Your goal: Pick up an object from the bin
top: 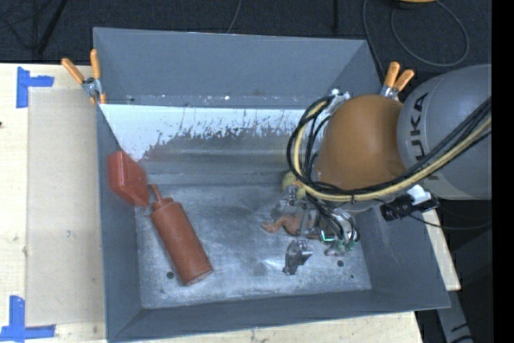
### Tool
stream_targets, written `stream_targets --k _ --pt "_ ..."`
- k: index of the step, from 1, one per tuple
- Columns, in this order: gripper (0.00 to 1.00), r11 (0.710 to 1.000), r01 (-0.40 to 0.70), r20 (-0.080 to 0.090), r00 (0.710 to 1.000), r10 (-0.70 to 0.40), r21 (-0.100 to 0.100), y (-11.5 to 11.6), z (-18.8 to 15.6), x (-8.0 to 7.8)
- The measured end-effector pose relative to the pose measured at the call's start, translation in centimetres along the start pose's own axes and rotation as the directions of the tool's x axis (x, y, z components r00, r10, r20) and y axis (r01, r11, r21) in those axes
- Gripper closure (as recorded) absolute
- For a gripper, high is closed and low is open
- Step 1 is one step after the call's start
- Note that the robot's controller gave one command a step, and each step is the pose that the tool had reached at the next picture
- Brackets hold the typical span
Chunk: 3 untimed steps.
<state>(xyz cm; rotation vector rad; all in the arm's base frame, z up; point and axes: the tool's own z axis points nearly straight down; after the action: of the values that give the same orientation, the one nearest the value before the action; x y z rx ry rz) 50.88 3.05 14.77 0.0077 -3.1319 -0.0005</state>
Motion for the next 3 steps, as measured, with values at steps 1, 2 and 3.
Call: stream_targets --k 1,2,3 --pt "0.00 1.000 -0.001 0.008 1.000 0.001 0.000 0.0 -0.4 -0.2" --pt "0.00 0.996 0.086 0.012 0.996 -0.086 0.001 -4.9 3.8 -2.4" --pt "0.00 1.000 -0.007 0.010 1.000 0.007 -0.001 -7.0 4.4 -2.9"
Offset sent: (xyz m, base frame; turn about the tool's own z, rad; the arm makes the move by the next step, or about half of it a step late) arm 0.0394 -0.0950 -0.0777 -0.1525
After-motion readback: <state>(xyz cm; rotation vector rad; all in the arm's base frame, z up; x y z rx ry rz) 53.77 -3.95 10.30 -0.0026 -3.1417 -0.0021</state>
